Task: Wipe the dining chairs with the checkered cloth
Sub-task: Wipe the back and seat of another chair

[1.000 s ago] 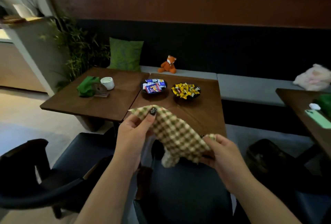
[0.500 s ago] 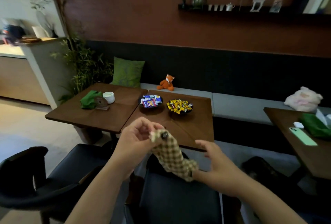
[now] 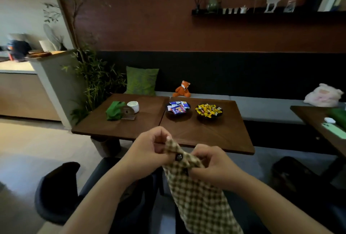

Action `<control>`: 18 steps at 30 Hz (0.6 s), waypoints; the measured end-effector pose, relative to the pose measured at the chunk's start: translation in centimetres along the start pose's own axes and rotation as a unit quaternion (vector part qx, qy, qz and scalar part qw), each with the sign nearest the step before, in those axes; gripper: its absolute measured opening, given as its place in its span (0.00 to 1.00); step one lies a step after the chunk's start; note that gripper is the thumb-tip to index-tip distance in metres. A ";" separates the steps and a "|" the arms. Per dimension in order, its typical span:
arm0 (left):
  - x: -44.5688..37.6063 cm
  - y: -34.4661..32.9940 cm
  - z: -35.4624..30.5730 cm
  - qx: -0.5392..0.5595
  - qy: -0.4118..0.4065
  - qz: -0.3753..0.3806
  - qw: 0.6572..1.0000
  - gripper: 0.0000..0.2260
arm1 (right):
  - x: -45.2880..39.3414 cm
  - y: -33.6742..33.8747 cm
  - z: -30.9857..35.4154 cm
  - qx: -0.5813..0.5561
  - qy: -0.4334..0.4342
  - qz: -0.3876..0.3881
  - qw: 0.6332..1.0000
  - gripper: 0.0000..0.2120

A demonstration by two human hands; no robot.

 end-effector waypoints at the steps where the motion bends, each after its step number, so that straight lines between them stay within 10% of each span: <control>1: 0.7 2.2 0.6 -0.020 -0.002 -0.016 1.000 0.12 | -0.8 -1.2 0.8 0.009 0.000 -0.025 1.000 0.09; 8: 4.7 15.8 4.5 -0.086 0.033 -0.082 0.992 0.15 | -6.1 -9.4 4.9 -0.163 -0.046 -0.028 0.985 0.13; 18: 3.9 22.5 10.0 0.090 0.099 -0.079 0.988 0.10 | -14.7 -15.5 8.1 0.004 0.000 0.008 1.000 0.04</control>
Point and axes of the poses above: each hand's wrist, its own x-axis away from the middle knuckle, its own y-axis out of the back of the hand, z = x × y, the point moved 9 cm from there along -x, towards the middle knuckle, and after that the axes turned 2 degrees about x, right-handed, at the moved point
